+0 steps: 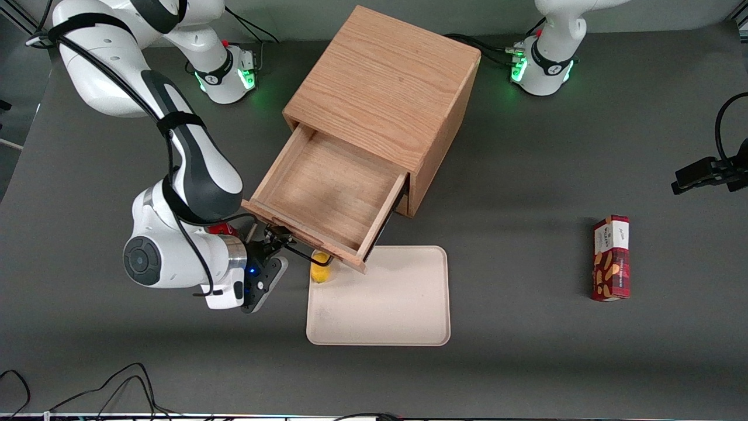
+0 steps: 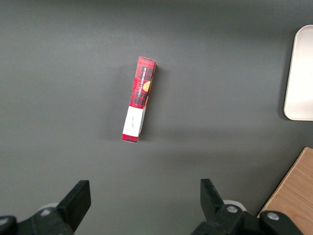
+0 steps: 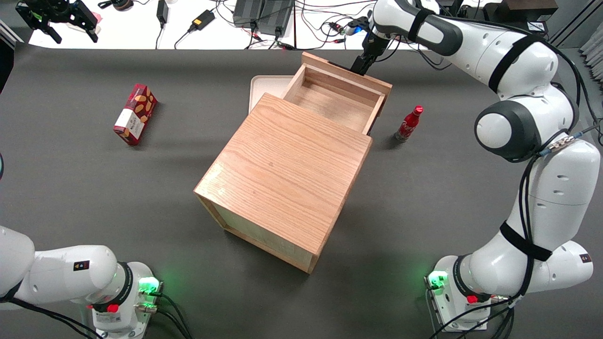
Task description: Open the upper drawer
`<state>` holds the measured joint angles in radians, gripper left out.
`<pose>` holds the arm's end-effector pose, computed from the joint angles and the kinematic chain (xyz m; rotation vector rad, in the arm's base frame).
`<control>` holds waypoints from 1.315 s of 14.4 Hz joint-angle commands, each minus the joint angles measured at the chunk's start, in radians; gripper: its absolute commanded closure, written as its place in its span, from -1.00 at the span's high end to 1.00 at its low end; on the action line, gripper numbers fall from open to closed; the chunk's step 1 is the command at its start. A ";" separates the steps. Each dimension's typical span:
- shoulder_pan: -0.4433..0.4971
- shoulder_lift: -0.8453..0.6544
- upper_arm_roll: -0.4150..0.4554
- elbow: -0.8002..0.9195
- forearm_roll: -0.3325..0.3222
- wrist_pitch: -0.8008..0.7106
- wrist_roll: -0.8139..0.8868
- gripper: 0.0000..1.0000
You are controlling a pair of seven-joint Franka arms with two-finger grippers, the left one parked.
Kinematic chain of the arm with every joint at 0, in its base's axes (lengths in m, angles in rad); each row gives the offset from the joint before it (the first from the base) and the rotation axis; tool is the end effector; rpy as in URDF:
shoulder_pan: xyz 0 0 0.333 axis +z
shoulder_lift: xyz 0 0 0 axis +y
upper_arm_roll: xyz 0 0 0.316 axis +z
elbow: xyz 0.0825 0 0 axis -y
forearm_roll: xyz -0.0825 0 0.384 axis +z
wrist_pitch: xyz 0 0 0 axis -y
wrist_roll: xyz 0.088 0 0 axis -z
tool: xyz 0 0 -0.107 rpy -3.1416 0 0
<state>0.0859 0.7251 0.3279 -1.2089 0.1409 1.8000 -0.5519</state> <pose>0.6896 0.2467 0.3602 -2.5270 -1.1575 0.1016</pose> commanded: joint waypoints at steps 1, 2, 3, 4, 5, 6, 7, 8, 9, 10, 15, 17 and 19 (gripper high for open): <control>0.006 0.033 0.000 0.055 -0.011 -0.019 -0.023 1.00; 0.005 0.043 0.000 0.063 -0.011 -0.019 -0.023 1.00; 0.005 0.046 0.000 0.071 -0.011 -0.018 -0.023 1.00; 0.002 0.057 0.000 0.081 -0.009 -0.018 -0.022 1.00; 0.000 0.060 0.000 0.086 -0.007 -0.018 -0.023 1.00; -0.002 0.068 0.000 0.089 -0.007 -0.018 -0.022 1.00; -0.002 0.070 0.000 0.091 -0.007 -0.016 -0.022 1.00; -0.002 0.070 0.000 0.091 -0.007 -0.016 -0.022 1.00; -0.002 0.070 -0.001 0.091 -0.007 -0.016 -0.022 1.00; -0.002 0.070 -0.003 0.092 -0.007 -0.014 -0.022 1.00; -0.008 0.062 0.000 0.109 -0.006 -0.021 -0.006 1.00; -0.008 0.054 0.006 0.130 -0.004 -0.057 0.006 1.00; -0.008 0.053 0.005 0.169 0.023 -0.109 0.012 1.00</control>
<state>0.0772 0.7646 0.3262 -1.1087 0.1449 1.7528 -0.5532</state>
